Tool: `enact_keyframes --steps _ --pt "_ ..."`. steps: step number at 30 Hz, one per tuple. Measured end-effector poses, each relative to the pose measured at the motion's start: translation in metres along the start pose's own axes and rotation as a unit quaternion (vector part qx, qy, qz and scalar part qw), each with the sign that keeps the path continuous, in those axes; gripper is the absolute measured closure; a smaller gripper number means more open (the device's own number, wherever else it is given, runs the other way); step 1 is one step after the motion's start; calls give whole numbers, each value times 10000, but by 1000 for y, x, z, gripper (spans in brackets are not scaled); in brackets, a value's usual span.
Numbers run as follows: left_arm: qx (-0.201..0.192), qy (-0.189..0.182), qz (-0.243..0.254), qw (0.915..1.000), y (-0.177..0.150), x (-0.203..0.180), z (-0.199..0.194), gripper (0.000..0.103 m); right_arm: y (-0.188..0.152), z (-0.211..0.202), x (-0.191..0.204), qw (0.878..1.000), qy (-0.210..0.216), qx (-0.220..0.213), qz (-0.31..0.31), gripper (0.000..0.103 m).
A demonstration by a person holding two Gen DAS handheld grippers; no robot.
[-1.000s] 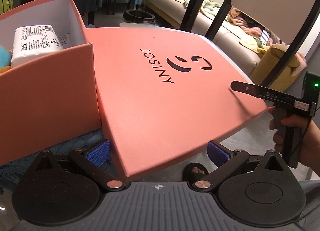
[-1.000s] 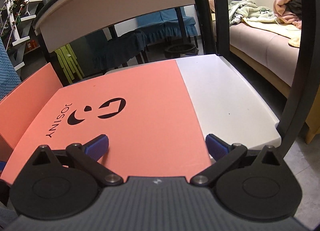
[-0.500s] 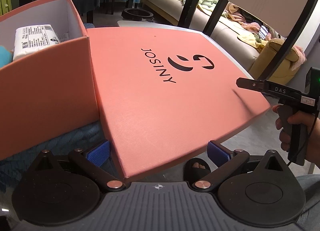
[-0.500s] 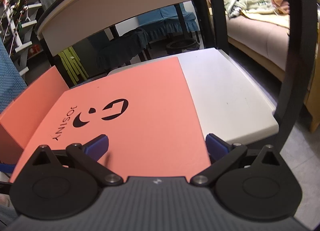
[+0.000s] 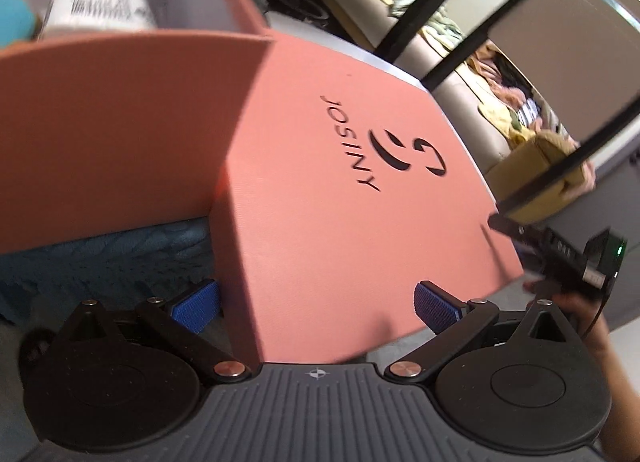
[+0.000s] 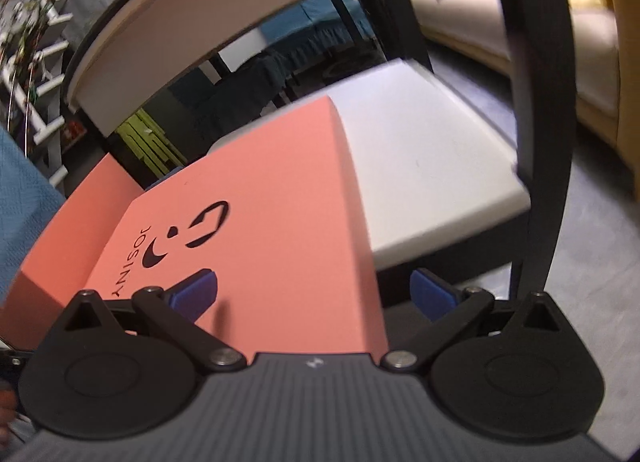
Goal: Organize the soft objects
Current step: 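Lift the pink lid with the left gripper while the right gripper grips its other edge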
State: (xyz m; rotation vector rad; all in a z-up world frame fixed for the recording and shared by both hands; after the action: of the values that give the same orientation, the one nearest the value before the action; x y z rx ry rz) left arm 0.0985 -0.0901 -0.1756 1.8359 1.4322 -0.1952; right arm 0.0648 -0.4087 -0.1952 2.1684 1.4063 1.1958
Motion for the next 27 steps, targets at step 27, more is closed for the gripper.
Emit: enact_keyframes --steps 27 --pt "-682 -1196 -192 9903 39 -28 -29 2 45 -47 26 9925 941 -719 288 26"
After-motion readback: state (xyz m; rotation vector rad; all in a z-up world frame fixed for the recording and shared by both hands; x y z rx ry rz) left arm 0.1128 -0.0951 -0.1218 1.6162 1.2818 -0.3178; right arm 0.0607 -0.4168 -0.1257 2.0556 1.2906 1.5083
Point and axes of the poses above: each gripper's, at about its wrist camera, not at the fingertips, and z roughly the way its jaws point, x to its left, y to its top, the point moved 10 cm from there along z, roughly the way its jaws point, and after that the axes turned 6 degrees about -y, right-handed, at the moved point
